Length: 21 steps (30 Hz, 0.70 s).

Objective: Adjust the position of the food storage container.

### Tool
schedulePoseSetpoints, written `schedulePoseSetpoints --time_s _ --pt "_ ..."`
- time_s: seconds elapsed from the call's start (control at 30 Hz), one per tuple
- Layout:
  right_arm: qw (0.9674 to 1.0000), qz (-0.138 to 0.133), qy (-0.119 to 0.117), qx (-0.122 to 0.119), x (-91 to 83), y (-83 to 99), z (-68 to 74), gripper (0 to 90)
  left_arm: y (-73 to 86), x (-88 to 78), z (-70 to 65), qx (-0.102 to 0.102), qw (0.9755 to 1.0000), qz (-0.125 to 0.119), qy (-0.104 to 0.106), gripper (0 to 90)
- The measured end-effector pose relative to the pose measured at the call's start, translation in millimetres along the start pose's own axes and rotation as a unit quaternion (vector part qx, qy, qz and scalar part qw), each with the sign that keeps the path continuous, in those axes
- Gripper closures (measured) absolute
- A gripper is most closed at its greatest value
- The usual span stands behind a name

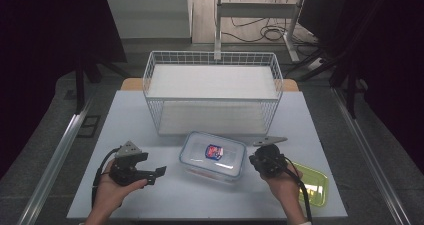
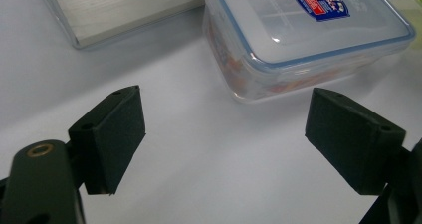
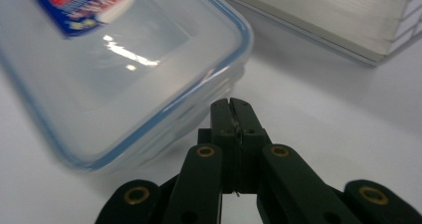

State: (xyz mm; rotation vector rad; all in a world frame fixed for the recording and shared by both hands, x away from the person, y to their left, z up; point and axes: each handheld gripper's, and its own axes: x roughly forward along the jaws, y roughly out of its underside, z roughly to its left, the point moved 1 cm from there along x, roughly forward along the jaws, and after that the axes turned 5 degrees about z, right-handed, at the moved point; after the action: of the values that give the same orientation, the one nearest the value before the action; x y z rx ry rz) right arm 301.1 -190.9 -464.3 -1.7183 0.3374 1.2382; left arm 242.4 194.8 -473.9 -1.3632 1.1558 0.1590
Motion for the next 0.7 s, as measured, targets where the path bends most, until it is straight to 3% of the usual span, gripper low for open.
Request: schedulePoseSetpoints --time_s 0.03,0.13,0.17,0.23,0.47,0.7 --pt "0.9999 0.008 0.010 0.001 4.0 -1.5 0.5 89.2 0.4 0.1 0.8 0.000 1.0000 0.000 0.000 15.8" --pt "0.9999 0.012 0.002 -0.001 8.6 -3.7 2.3 89.2 1.4 0.1 2.9 0.001 1.0000 0.001 -0.001 15.8" --pt "0.9993 0.024 0.024 -0.013 14.3 -6.1 5.6 89.3 2.3 -0.6 4.5 0.001 1.0000 0.000 -0.004 15.9" --pt "0.9992 0.025 0.028 -0.014 14.8 -7.1 5.1 89.3 2.6 -1.4 5.3 0.001 1.0000 -0.001 -0.006 15.9" --pt "0.9997 0.019 0.015 -0.004 19.1 -14.4 1.7 89.4 4.1 0.6 7.3 -0.003 1.0000 0.001 -0.007 15.9" --pt "0.9997 0.016 0.003 -0.018 24.8 -21.5 10.5 89.4 6.0 3.4 11.3 -0.006 0.9999 0.006 -0.009 15.9"
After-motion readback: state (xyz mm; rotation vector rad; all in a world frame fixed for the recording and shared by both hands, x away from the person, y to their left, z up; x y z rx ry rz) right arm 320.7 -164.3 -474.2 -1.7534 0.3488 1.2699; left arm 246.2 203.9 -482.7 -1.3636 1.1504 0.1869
